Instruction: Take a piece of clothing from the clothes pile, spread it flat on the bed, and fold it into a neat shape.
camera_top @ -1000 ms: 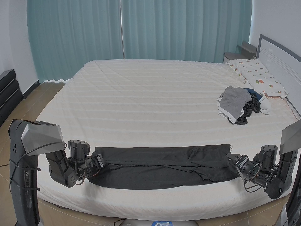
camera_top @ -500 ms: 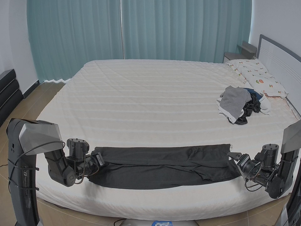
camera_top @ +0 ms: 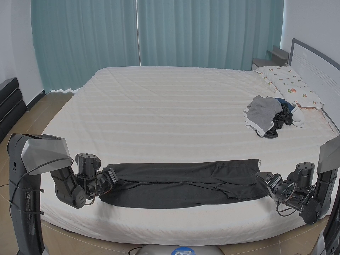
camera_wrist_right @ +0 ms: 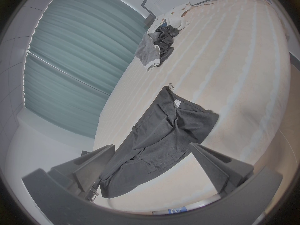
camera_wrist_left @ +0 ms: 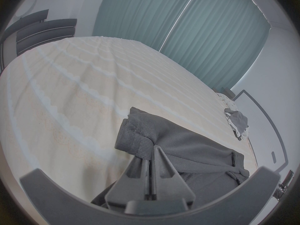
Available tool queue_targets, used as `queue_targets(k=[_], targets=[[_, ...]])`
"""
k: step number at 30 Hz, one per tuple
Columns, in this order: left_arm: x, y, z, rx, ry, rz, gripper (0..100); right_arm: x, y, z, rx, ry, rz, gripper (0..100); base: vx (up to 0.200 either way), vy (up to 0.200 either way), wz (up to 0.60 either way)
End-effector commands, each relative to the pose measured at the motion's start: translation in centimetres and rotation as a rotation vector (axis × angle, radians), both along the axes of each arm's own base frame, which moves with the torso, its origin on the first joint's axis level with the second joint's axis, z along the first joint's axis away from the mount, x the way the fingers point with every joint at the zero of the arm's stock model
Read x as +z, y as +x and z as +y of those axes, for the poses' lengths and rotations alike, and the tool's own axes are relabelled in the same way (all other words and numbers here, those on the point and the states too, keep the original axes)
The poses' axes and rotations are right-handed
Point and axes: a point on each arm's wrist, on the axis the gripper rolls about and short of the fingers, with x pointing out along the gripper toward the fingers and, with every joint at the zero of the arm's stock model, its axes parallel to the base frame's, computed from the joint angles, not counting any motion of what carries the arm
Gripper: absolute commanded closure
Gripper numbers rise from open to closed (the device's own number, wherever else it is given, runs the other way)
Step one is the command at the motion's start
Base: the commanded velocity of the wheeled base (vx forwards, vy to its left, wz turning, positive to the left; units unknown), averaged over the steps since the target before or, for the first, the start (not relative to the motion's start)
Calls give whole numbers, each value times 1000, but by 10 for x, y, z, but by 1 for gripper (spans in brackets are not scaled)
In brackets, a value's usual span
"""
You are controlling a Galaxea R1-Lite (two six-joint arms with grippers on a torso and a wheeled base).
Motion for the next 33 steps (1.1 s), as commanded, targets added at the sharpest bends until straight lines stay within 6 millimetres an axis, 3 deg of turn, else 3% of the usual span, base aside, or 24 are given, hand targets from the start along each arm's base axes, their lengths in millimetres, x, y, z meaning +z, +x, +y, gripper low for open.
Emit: queue_targets(k=[1,19,26,33], targets=[[2,1,-1,8,2,-10,100,1,0,0,1,2,-11,0,0,0,0],[22,-4,-16,16,-14,-54,100,1,0,1,3,2,-9,0,0,-200,0],[41,-4,-22,29,-3,-97,100,2,0,1,4,2,-12,0,0,-200,0],[56,-9,-48,-29,20,-43,100,4,-3,1,9,3,-15,0,0,-200,0]])
